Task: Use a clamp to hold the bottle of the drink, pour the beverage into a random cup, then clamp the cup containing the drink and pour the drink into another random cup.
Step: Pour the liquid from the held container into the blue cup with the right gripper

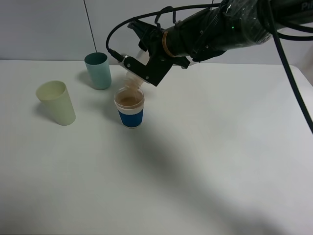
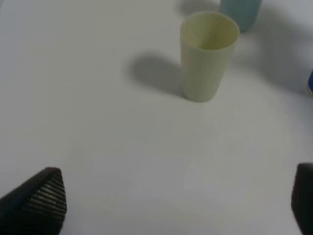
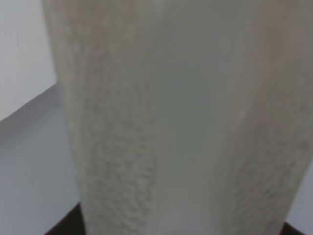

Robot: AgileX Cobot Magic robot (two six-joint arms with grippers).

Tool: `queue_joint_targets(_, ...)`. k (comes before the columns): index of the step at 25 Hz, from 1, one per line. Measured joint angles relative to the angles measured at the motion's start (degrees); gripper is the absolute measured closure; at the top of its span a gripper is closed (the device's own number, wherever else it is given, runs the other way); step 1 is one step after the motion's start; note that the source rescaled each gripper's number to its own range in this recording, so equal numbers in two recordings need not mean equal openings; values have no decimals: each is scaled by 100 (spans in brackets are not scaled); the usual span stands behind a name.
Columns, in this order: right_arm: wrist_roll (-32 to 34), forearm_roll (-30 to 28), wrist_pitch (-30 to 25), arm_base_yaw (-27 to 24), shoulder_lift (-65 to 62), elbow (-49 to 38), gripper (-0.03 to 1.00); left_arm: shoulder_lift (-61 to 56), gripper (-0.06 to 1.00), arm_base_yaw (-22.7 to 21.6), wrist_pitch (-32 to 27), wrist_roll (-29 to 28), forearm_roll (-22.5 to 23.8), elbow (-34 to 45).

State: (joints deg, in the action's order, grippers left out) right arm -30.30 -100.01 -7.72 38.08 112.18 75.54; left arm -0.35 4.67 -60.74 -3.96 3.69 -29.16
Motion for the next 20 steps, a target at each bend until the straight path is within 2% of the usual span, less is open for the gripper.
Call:
queue_joint_targets(10,-451,0,-48,6,0,0,95,0,17,0,0,0,0,0)
queue_joint_targets(20,-464,0,-30,75,-71,230,95,0,17,0,0,0,0,0)
